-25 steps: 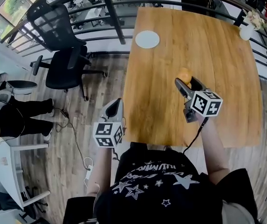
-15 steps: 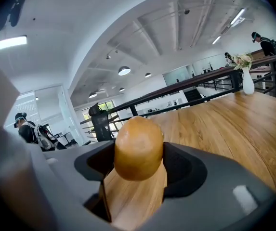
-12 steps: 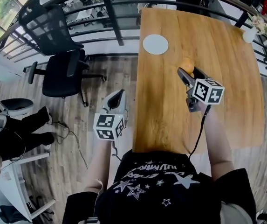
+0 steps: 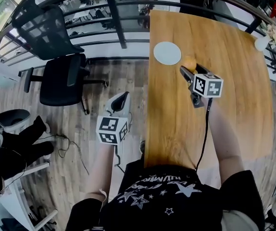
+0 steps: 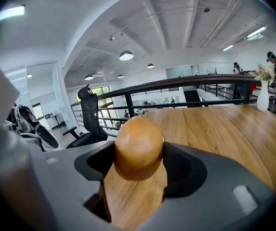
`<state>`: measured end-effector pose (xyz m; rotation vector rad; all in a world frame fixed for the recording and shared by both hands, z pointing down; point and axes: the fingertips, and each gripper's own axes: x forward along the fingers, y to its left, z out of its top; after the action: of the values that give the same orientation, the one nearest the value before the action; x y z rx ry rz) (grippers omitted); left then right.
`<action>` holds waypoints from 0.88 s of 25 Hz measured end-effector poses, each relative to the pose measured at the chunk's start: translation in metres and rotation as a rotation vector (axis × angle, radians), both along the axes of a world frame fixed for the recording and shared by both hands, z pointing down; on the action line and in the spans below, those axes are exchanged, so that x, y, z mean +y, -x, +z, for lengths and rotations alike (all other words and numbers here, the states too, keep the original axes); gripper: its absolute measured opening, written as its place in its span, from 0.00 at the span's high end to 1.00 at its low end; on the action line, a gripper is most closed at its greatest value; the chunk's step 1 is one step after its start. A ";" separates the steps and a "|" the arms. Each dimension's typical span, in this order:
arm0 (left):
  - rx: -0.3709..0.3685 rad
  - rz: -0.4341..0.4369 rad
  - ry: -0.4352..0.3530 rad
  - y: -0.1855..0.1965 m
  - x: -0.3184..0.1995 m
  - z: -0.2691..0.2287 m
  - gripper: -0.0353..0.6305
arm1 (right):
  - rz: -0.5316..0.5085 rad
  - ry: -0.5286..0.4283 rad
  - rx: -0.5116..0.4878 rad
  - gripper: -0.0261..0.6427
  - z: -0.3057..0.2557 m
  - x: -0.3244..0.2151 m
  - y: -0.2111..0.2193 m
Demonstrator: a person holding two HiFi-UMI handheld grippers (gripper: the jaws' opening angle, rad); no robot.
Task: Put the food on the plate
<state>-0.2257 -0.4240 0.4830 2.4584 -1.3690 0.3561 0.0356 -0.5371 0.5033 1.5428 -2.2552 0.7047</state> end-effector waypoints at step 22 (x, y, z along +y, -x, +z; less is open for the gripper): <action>0.029 0.028 0.037 0.008 -0.062 0.032 0.94 | -0.136 0.109 0.270 0.48 0.066 -0.105 0.049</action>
<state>-0.2338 -0.4860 0.5152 2.4449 -1.3064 0.3479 -0.0136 -0.6417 0.5697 1.3320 -2.0622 0.5360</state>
